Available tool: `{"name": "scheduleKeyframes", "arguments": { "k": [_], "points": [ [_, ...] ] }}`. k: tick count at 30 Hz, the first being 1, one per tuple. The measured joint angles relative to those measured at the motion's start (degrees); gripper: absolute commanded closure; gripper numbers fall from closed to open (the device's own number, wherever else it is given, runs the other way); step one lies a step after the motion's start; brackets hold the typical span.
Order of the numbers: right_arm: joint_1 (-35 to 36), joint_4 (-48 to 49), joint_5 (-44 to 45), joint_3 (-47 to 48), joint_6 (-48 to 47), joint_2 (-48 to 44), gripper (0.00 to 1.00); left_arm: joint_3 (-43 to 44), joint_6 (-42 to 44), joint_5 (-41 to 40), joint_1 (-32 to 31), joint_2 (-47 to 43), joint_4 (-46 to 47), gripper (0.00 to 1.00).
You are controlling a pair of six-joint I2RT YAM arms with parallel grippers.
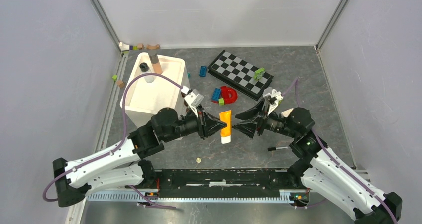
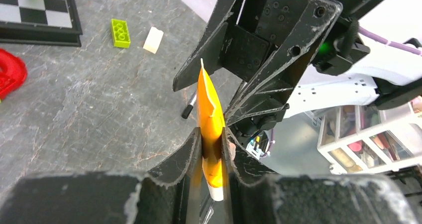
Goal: Organize the makeup
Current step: Pick up the makeup from the center of the board.
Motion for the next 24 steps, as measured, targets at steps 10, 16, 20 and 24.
{"name": "scheduleKeyframes", "arguments": {
  "k": [10, 16, 20, 24],
  "points": [
    [0.02, 20.39, -9.01, 0.0, 11.54, 2.8, 0.37, 0.0, 6.45, 6.71, 0.02, -2.78, -0.13, 0.95],
    [0.0, 26.75, -11.06, 0.0, 16.33, 6.16, 0.38, 0.09, 8.02, 9.92, 0.0, -2.78, -0.48, 0.94],
    [0.0, 28.24, -11.39, 0.0, 17.49, 6.78, 0.45, 0.28, 8.09, 11.06, 0.02, -2.75, -0.52, 0.94],
    [0.0, 29.2, -11.61, 0.0, 18.29, 7.13, 0.53, 0.31, 8.09, 11.63, 0.0, -2.73, -0.5, 0.94]
  ]
}}
